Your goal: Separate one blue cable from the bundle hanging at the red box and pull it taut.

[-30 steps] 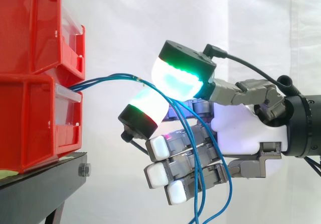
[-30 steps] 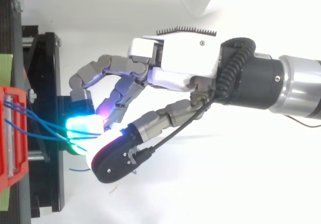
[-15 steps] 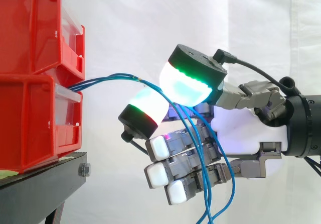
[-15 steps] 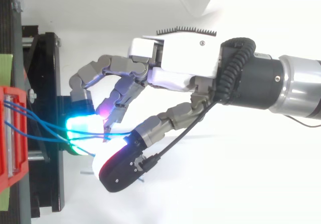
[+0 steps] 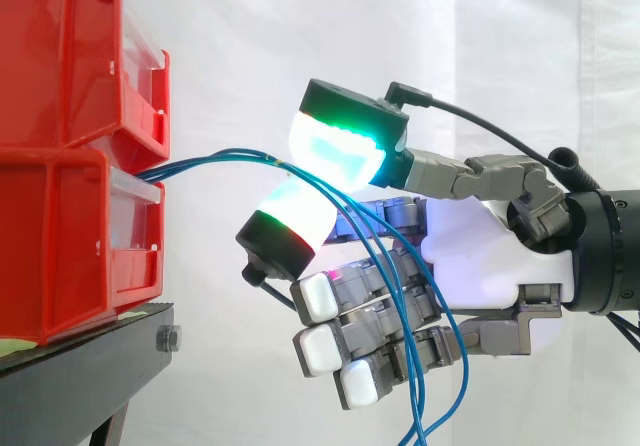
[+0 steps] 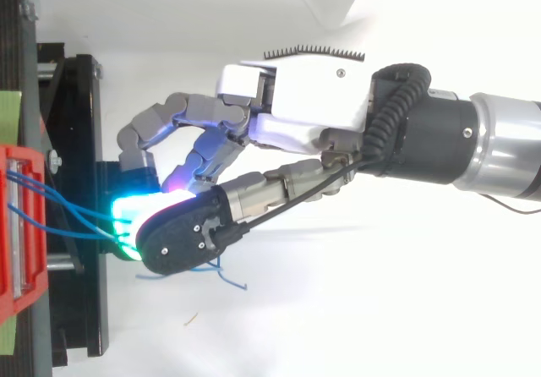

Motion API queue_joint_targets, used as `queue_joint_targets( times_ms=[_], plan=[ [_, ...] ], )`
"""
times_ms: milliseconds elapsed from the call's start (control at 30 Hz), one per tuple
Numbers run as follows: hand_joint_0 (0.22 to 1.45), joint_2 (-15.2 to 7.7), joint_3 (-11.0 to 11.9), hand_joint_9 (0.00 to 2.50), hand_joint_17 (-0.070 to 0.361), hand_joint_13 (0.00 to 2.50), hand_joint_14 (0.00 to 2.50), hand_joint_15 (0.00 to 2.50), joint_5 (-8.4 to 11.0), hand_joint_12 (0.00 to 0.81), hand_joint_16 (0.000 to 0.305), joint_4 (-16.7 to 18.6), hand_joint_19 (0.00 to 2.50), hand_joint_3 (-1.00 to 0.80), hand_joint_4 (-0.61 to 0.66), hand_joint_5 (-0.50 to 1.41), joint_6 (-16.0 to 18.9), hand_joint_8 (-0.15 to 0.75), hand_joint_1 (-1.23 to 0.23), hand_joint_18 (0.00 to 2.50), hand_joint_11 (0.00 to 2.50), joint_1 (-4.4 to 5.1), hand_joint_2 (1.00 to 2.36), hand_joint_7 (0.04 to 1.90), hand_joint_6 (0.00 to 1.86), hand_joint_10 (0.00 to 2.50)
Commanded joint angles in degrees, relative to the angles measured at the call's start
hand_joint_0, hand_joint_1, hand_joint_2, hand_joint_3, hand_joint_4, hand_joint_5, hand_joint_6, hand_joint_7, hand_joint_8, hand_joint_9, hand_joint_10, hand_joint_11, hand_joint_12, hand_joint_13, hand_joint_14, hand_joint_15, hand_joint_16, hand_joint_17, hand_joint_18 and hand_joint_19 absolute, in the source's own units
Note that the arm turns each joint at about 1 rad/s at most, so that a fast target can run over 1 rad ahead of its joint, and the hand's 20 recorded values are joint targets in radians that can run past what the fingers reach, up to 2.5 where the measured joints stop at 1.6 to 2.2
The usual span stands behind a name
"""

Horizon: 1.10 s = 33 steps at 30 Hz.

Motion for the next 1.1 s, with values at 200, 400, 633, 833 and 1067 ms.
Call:
queue_joint_targets(
  times_ms=[200, 400, 633, 833, 1067],
  plan=[
    [0.59, 0.0, 0.0, 0.92, 0.112, 0.91, 0.02, 0.43, 0.44, 0.357, 0.05, 0.0, 0.6, -0.24, 0.07, -0.19, 0.1, 0.274, -0.78, 0.85, 0.63, 0.0, 1.02, 1.16, 0.87, 0.02],
    [0.65, 0.0, 0.0, 0.89, 0.112, 0.9, 0.02, 0.43, 0.44, 0.349, 0.05, 0.0, 0.56, -0.35, 0.05, -0.2, 0.0, 0.256, -0.85, 0.85, 0.63, 0.0, 1.01, 1.13, 0.87, 0.02],
    [0.69, 0.0, 0.0, 0.89, 0.111, 0.9, 0.02, 0.42, 0.53, 0.346, 0.049, 0.0, 0.54, -0.43, 0.06, -0.21, 0.0, 0.25, -0.89, 0.86, 0.63, 0.0, 1.01, 1.14, 0.88, 0.03],
    [0.71, 0.0, 0.0, 0.89, 0.11, 0.91, 0.02, 0.42, 0.53, 0.342, 0.049, 0.0, 0.53, -0.5, 0.06, -0.2, 0.0, 0.243, -0.9, 0.87, 0.64, 0.0, 1.0, 1.12, 0.88, 0.02],
    [0.64, 0.0, 0.0, 0.9, 0.109, 0.91, 0.02, 0.42, 0.53, 0.341, 0.048, -0.1, 0.54, -0.5, 0.09, -0.2, 0.0, 0.246, -0.87, 0.86, 0.64, 0.09, 1.0, 1.12, 0.87, 0.02]
  ],
)
